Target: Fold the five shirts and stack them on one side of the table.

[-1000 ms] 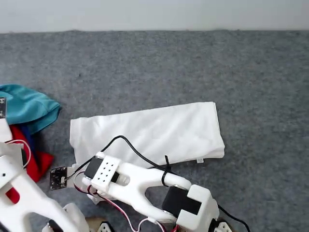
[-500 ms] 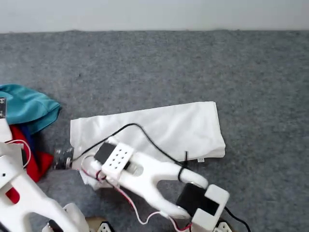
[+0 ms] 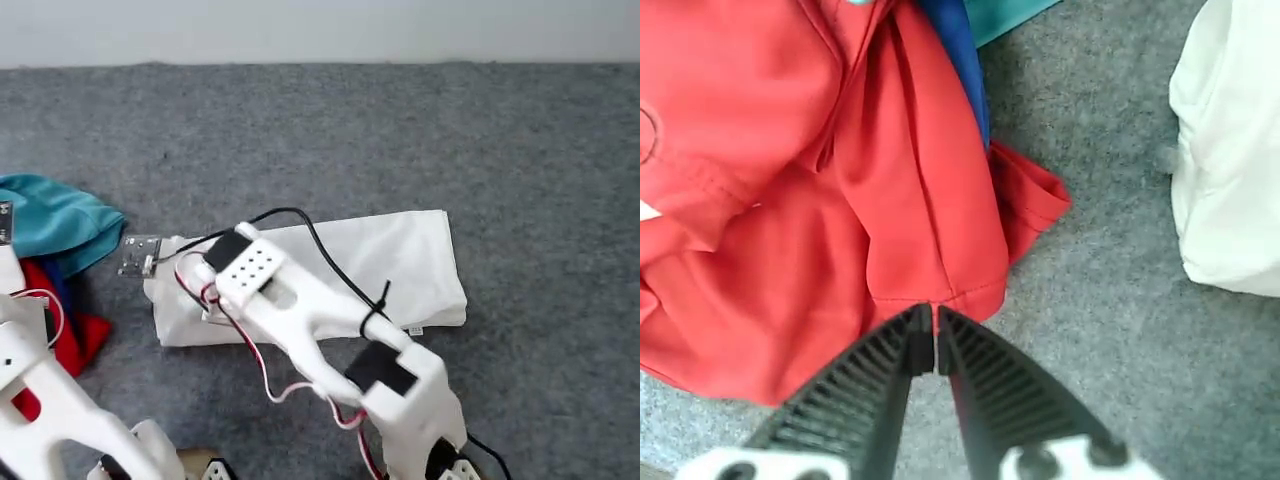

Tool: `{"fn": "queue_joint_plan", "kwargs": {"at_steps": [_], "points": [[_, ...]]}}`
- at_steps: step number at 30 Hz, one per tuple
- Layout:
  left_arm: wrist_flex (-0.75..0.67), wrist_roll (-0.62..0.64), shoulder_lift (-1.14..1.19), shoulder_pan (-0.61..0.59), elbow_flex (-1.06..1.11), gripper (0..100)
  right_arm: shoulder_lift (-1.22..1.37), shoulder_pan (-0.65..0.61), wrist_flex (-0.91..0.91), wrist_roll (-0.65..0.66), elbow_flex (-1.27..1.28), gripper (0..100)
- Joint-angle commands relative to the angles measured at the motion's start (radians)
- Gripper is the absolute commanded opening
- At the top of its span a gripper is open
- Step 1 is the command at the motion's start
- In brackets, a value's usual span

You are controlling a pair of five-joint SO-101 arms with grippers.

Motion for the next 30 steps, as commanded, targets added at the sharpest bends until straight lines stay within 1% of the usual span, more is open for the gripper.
{"fn": "queue_joint_plan", "kwargs": {"at_steps": [1,3,4,8,11,13,16,18,20,25,27,30], "points": [[-0.014,0.008,-0.023,-0.002,-0.004,1,0.076,0.047,0.084,0.005,-0.176,18.2],[-0.014,0.008,-0.023,-0.002,-0.004,1,0.133,0.071,0.143,-0.006,-0.269,27.2],[-0.014,0.008,-0.023,-0.002,-0.004,1,0.156,0.082,0.166,-0.026,-0.315,28.3],[-0.014,0.009,-0.023,-0.002,-0.004,1,0.220,0.120,0.286,-0.057,-0.514,25.5],[-0.014,0.009,-0.023,-0.002,-0.004,1,0.234,0.117,0.403,-0.057,-0.647,20.3],[-0.014,0.009,-0.023,-0.002,-0.004,1,0.237,0.107,0.476,-0.057,-0.712,13.5],[-0.014,0.009,-0.023,-0.002,-0.004,1,0.237,0.070,0.564,-0.058,-0.763,0.4],[-0.015,0.009,-0.023,-0.002,-0.004,1,0.229,0.036,0.575,-0.060,-0.753,2.4],[-0.017,0.009,-0.023,-0.002,-0.004,1,0.228,0.002,0.575,-0.060,-0.750,0.8],[-0.017,0.009,-0.023,-0.002,-0.004,1,0.259,-0.076,0.570,-0.061,-0.747,1.0],[-0.015,0.009,-0.023,-0.002,-0.004,1,0.295,-0.074,0.556,-0.058,-0.747,1.0],[-0.015,0.009,-0.023,-0.002,-0.002,1,0.377,-0.021,0.501,-0.052,-0.753,1.0]]}}
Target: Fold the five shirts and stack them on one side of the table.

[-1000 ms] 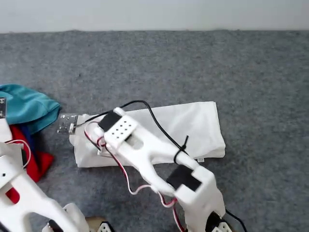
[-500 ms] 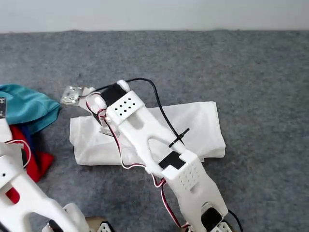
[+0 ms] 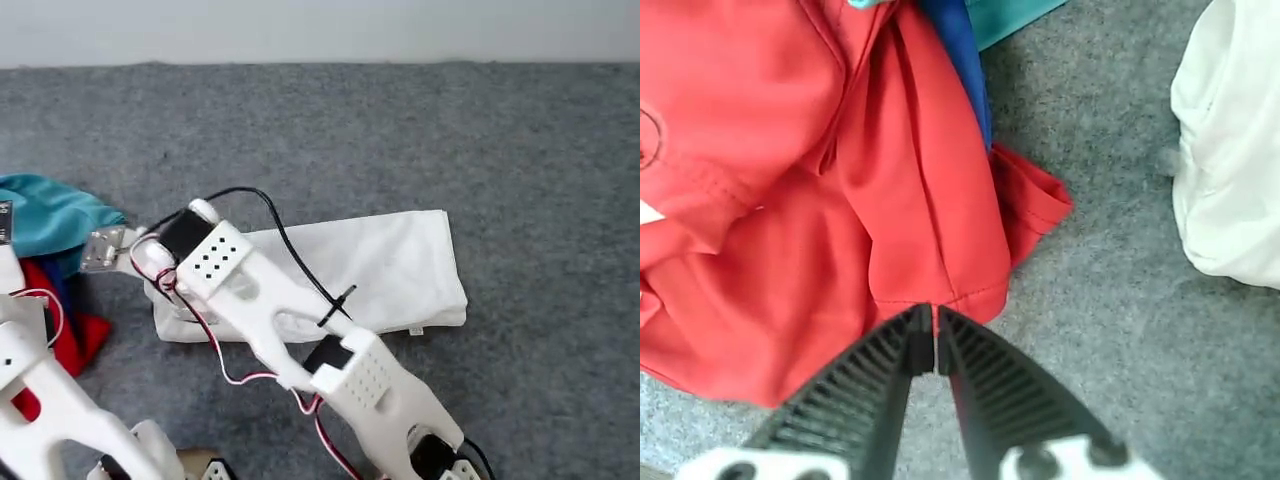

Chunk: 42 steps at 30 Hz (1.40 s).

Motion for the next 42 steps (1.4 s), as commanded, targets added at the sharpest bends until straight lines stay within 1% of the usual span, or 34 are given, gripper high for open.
{"fn": "queue_joint_plan", "kwargs": {"at_steps": [1,4,6,9,13,15,18,20,24,27,29,34,38,40,42], "points": [[-0.008,0.009,-0.023,-0.002,-0.002,1,0.045,0.068,-0.059,-0.003,-0.046,1.0],[-0.008,0.009,-0.023,-0.002,-0.002,1,0.084,0.143,-0.150,-0.002,-0.071,0.9],[-0.008,0.009,-0.023,-0.002,-0.002,1,0.090,0.177,-0.173,-0.003,-0.110,0.9],[-0.008,0.009,-0.023,-0.002,-0.002,1,0.090,0.199,-0.171,-0.003,-0.175,0.9],[-0.012,0.009,-0.023,0.000,0.008,1,0.088,0.200,-0.163,-0.005,-0.187,0.9],[-0.012,0.009,-0.025,0.000,0.022,1,0.068,0.186,-0.110,-0.011,-0.204,0.9],[-0.012,0.009,-0.025,0.000,0.038,1,0.033,0.125,0.036,-0.011,-0.288,0.9],[-0.014,0.009,-0.025,0.000,0.041,1,0.022,0.085,0.050,-0.018,-0.296,0.9],[-0.015,0.009,-0.025,0.000,0.041,1,0.038,0.041,0.045,-0.098,-0.287,0.9],[-0.014,0.009,-0.025,0.000,0.041,1,0.085,0.027,0.031,-0.106,-0.264,0.9],[-0.014,0.009,-0.025,0.000,0.041,1,0.125,0.054,-0.005,-0.094,-0.267,0.9],[-0.011,0.009,-0.025,0.000,0.039,1,0.188,0.162,-0.182,0.040,-0.267,0.9],[-0.014,0.009,-0.025,0.000,0.039,1,0.216,0.202,-0.302,0.106,-0.267,0.9],[-0.014,0.009,-0.025,0.000,0.039,1,0.213,0.202,-0.303,0.110,-0.267,1.1],[-0.012,0.009,-0.025,0.000,0.039,1,0.189,0.191,-0.248,0.109,-0.287,1.1]]}}
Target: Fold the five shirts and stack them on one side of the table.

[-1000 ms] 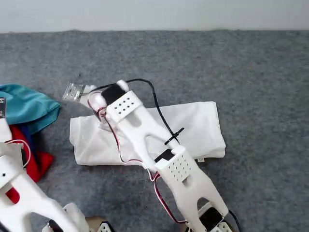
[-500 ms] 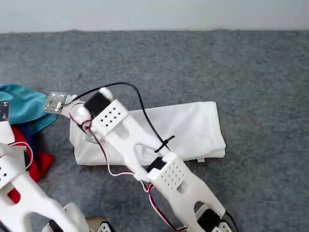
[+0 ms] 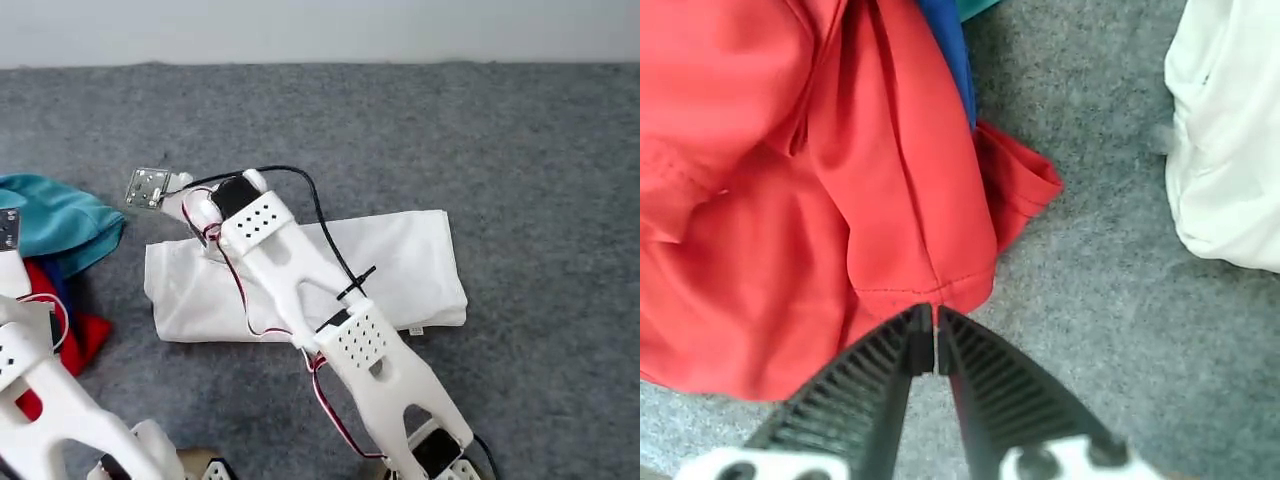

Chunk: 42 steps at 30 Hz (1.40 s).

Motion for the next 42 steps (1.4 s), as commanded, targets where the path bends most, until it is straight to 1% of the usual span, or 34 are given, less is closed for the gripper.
{"fn": "queue_joint_plan", "kwargs": {"at_steps": [1,4,6,9,11,14,18,21,25,34,38,42], "points": [[-0.011,0.009,-0.025,0.000,-0.010,1,-0.056,-0.016,0.068,0.015,-0.051,1.1],[-0.009,0.009,-0.025,0.000,-0.013,1,-0.094,-0.047,0.223,0.008,-0.110,1.1],[-0.011,0.009,-0.025,0.000,-0.015,1,-0.110,-0.061,0.317,-0.041,-0.161,1.1],[-0.014,0.009,-0.025,0.000,-0.013,1,-0.154,-0.059,0.328,-0.140,-0.158,1.0],[-0.014,0.009,-0.025,0.000,-0.012,1,-0.208,-0.059,0.328,-0.158,-0.124,1.1],[-0.014,0.009,-0.025,0.000,-0.013,1,-0.306,-0.062,0.328,-0.161,0.011,1.1],[-0.014,0.009,-0.025,0.000,-0.013,1,-0.435,-0.059,0.325,-0.163,0.296,1.1],[-0.014,0.009,-0.025,0.000,-0.013,1,-0.481,-0.044,0.318,-0.163,0.489,1.1],[-0.015,0.009,-0.025,0.000,-0.012,1,-0.475,0.004,0.285,-0.164,0.589,1.1],[-0.015,0.009,-0.025,0.000,-0.010,1,-0.288,0.137,0.189,-0.155,0.603,0.9],[-0.015,0.009,-0.025,0.000,-0.010,1,-0.306,0.137,0.243,-0.158,0.546,0.9],[-0.015,0.009,-0.025,0.000,-0.010,1,-0.400,0.120,0.315,-0.164,0.488,0.9]]}}
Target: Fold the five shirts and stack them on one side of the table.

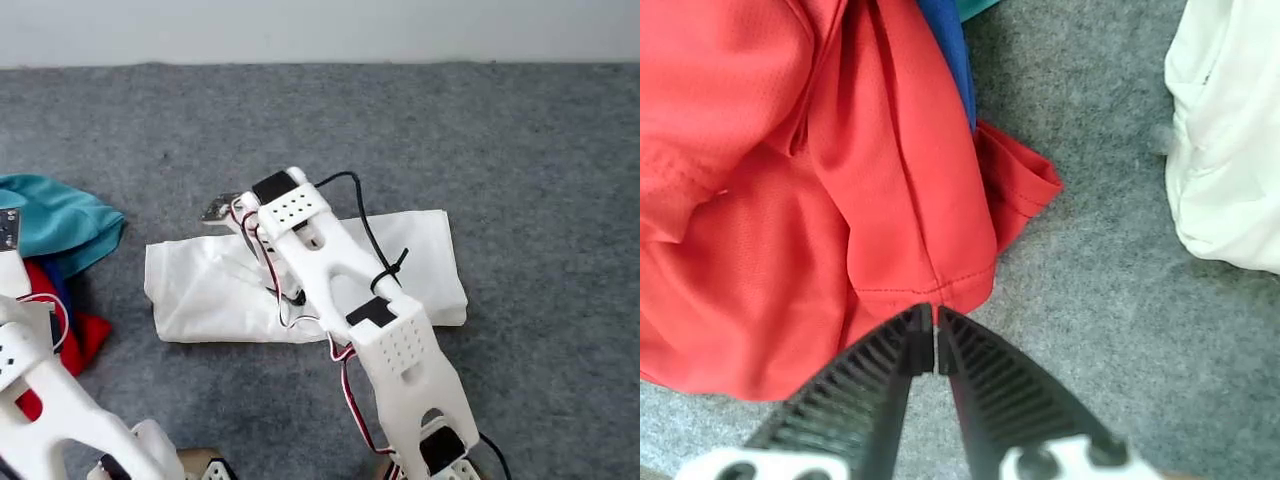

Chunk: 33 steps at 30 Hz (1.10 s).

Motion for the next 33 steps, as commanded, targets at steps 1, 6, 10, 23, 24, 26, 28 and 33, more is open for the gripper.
{"fn": "queue_joint_plan", "kwargs": {"at_steps": [1,6,10,23,24,26,28,33], "points": [[-0.015,0.009,-0.025,0.000,-0.010,1,-0.142,-0.004,0.058,-0.012,-0.066,0.9],[-0.015,0.006,-0.028,0.000,-0.016,1,-0.286,0.073,0.061,-0.129,-0.018,0.9],[-0.014,0.005,-0.032,0.000,-0.018,1,-0.398,0.176,0.061,-0.137,0.118,1.3],[-0.006,0.005,-0.032,0.000,-0.016,2,-0.578,0.565,-0.125,-0.137,0.479,27.8],[-0.006,0.005,-0.032,0.000,-0.016,2,-0.573,0.578,-0.168,-0.135,0.502,27.8],[-0.006,0.005,-0.032,0.000,-0.016,2,-0.559,0.591,-0.249,-0.135,0.546,27.8],[-0.006,0.005,-0.032,0.000,-0.016,2,-0.542,0.593,-0.308,-0.137,0.582,27.8],[-0.003,0.005,-0.032,0.000,-0.016,2,-0.473,0.595,-0.417,-0.190,0.637,27.8]]}}
